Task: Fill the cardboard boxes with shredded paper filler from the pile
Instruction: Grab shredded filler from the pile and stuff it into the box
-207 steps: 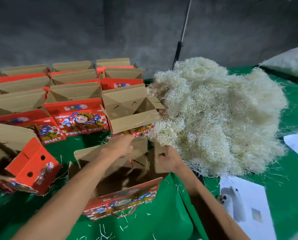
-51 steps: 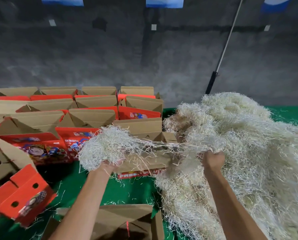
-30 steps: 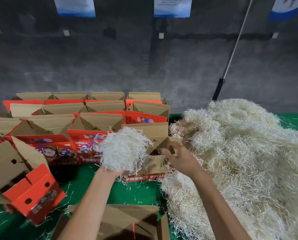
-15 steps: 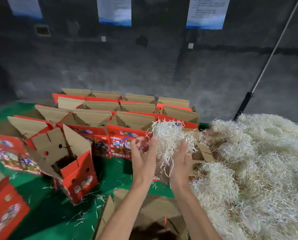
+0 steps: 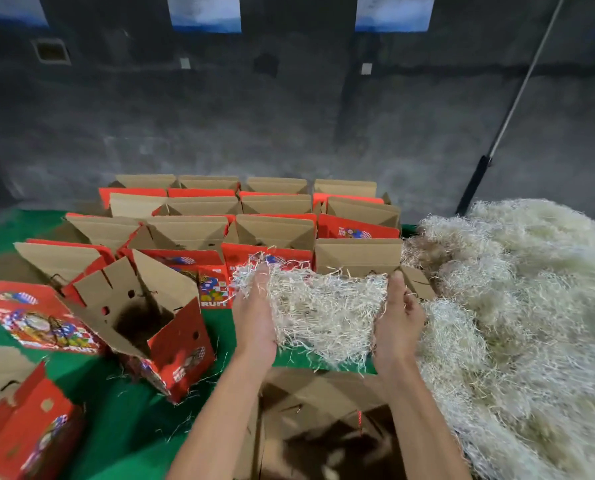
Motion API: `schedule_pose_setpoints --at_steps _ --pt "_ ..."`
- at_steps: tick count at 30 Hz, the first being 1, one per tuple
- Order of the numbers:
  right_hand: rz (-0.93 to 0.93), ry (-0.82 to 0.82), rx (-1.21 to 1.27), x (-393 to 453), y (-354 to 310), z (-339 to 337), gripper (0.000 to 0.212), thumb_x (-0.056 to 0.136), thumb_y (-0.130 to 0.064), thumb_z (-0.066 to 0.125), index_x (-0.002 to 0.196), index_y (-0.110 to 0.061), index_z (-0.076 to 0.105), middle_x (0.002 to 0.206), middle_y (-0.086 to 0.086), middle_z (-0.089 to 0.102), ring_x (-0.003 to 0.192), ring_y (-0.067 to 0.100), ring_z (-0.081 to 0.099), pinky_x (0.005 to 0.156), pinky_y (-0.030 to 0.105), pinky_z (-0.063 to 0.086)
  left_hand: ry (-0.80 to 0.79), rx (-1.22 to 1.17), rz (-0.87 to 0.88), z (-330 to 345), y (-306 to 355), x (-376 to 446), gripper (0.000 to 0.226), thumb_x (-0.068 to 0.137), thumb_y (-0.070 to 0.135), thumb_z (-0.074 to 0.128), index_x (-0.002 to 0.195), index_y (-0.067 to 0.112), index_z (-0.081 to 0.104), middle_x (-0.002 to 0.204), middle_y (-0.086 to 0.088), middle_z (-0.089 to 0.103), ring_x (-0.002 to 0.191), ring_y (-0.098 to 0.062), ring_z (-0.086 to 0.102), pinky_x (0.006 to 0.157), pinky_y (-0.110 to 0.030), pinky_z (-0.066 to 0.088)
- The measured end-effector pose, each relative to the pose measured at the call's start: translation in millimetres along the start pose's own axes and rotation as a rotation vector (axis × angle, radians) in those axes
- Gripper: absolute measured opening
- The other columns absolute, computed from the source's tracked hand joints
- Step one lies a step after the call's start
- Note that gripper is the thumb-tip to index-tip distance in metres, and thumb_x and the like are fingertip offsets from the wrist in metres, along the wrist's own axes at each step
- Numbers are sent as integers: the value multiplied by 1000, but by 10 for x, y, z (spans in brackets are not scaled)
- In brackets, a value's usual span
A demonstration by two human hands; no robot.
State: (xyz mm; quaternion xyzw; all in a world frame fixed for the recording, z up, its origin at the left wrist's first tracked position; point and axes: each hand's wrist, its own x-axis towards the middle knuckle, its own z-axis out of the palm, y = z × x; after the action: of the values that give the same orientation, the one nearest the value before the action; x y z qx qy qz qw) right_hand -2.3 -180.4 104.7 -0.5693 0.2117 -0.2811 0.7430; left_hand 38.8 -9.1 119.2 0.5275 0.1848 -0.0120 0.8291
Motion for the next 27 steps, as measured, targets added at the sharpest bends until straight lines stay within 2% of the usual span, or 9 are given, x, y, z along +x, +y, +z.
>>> schedule_pose_setpoints --at_steps 2,4,6,9,13,16,19,23,27 --pt "-6 -85 -28 -163 31 132 74 83 -83 44 121 -22 58 80 -22 55 67 -1 47 71 26 38 -143 61 6 16 -41 -64 99 62 87 61 148 42 36 156 10 35 145 -21 30 118 -55 19" --pt "42 -243 -140 -388 60 314 96 73 -94 39 150 -37 34 133 -31 50 115 -7 49 99 33 33 -279 191 -20 66 -168 -162 102 66 95 44 151 41 30 158 11 30 146 -19 28 117 -50 17" --pt "54 -263 -261 -488 135 399 108 67 -94 49 152 -31 30 151 -11 42 130 8 46 107 37 32 -356 304 -19 66 -286 -209 103 67 97 39 151 39 32 157 10 36 141 -19 36 117 -47 24" --pt "115 -90 -204 -360 29 214 108 61 -87 65 145 -25 36 120 -3 48 99 9 50 102 42 40 -299 249 -82 -120 -101 -161 94 62 85 66 141 38 48 141 13 52 127 -16 49 112 -50 33" --pt "154 75 -73 -161 -55 -153 99 74 -76 65 147 -16 38 118 4 60 119 25 53 104 52 41 -312 49 -162 -424 69 102 90 59 68 78 138 30 55 141 -5 57 128 -30 54 111 -55 38" --pt "54 -85 -102 -365 18 -12 67 95 -69 40 144 -23 49 138 4 59 131 17 51 98 22 45 -397 168 -176 -323 -2 -98 109 50 81 75 143 29 50 142 -3 56 131 -29 52 113 -55 33" --pt "81 -233 -156 -598 51 212 37 98 -67 31 100 -61 67 96 -19 73 93 -3 68 58 11 51 -591 235 -221 -198 -140 -299 94 64 87 64 141 35 51 141 -1 58 129 -25 54 112 -54 36" --pt "-239 -348 -396 -614 91 68 19 102 -35 53 95 -45 68 78 -12 68 59 0 59 54 12 45 -490 458 -191 -248 -368 -297 139 38 83 81 154 35 22 160 1 28 138 -22 38 110 -46 37" --pt "-296 -350 -641 -469 347 -398 24 99 -51 51 101 -34 69 59 -3 61 40 11 41 42 31 37 -533 839 -248 -522 -561 -218 146 36 89 73 156 37 9 164 5 13 144 -25 30 114 -46 29"
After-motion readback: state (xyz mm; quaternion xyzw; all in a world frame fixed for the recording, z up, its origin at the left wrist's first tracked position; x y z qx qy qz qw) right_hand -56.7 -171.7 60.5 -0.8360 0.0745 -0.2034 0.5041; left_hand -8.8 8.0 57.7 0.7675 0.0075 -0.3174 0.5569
